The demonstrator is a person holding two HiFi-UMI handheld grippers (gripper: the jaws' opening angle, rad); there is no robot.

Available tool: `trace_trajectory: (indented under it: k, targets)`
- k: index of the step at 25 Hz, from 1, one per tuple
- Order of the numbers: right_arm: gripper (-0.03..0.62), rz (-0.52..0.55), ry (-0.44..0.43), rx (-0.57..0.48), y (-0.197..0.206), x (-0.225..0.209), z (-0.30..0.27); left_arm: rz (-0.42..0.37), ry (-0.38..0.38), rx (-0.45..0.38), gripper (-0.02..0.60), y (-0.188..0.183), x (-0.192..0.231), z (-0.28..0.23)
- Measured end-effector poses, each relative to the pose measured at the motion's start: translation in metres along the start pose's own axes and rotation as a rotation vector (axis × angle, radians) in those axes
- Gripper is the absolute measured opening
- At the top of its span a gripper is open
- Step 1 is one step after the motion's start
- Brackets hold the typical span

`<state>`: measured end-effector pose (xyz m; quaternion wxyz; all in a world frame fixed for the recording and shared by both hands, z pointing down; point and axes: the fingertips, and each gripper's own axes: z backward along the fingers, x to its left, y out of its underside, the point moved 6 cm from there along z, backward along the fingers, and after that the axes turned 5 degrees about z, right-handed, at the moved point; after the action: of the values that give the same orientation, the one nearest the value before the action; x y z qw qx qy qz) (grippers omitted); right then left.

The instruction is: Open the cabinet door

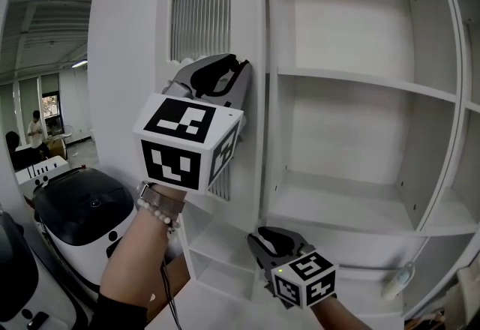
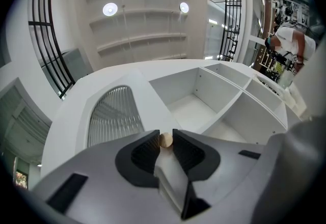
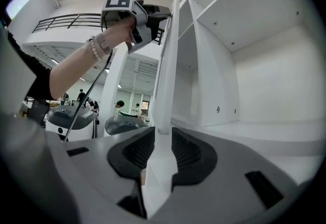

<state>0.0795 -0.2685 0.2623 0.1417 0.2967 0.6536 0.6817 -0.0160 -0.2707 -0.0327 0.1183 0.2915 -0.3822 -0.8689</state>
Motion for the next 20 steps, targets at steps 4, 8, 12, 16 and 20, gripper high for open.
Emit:
trace_trajectory:
  k: [4,8,12,16,20]
  targets:
    - [0.087,-0.007,0.000,-0.006,0.0005,-0.0005,-0.0087,0.005,0.003,0.000,0.080,0.0000,0.0005,-0.0002]
    - [0.080,-0.014,0.000,-0.026,-0.0021,-0.0017,-0.0102,0.004,-0.002,-0.006,0.080,0.0006,0.0000,-0.0001]
    - [0.075,-0.015,-0.023,-0.017,-0.0032,-0.0027,-0.0100,-0.002,-0.024,-0.024,0.080,0.0010,-0.0013,0.0001]
    - [0.074,-0.009,-0.032,-0.002,-0.0036,-0.0031,-0.0100,-0.007,-0.048,-0.044,0.081,0.0027,-0.0032,-0.0003]
    - [0.074,-0.019,-0.036,-0.005,-0.0032,-0.0026,-0.0097,-0.040,-0.068,-0.056,0.081,0.0037,-0.0053,0.0004]
